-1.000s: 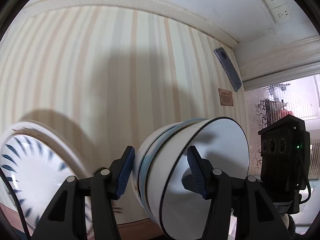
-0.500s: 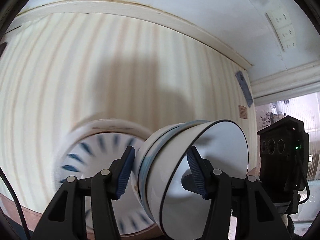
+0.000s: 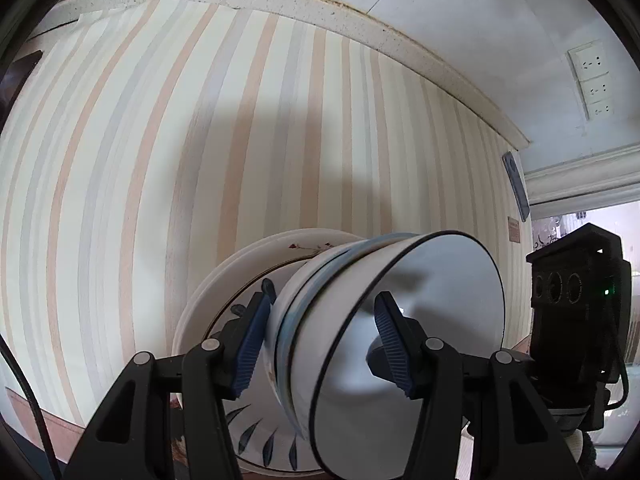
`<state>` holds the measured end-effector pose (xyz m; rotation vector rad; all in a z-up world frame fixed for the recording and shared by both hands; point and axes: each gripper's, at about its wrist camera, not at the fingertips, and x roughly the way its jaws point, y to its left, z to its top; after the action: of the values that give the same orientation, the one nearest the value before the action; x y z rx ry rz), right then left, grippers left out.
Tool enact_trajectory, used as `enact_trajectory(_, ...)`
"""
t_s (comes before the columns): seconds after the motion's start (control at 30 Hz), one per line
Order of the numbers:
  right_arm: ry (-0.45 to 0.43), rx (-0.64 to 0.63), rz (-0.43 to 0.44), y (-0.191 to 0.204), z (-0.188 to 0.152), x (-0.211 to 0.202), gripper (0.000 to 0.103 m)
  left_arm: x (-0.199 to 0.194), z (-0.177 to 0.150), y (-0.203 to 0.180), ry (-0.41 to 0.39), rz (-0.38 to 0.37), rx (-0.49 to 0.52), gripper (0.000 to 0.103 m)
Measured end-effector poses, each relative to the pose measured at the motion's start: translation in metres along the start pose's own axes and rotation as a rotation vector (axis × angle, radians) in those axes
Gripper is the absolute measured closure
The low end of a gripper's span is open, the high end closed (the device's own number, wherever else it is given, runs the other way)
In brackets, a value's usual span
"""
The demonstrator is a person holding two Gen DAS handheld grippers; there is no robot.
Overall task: Organize plates and bowls
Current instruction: 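Carry the bowl stack over the plate stack on the cat runner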
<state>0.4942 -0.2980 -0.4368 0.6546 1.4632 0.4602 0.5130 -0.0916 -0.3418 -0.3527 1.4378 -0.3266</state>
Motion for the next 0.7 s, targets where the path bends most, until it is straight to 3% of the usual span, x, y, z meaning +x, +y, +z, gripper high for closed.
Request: enact_trajectory(0.7,0.005,0.029,-0.016,0.012,-0.006,0.013,0.045,0.0,-0.003,0.006,0.002,0.026,0.038,0.052)
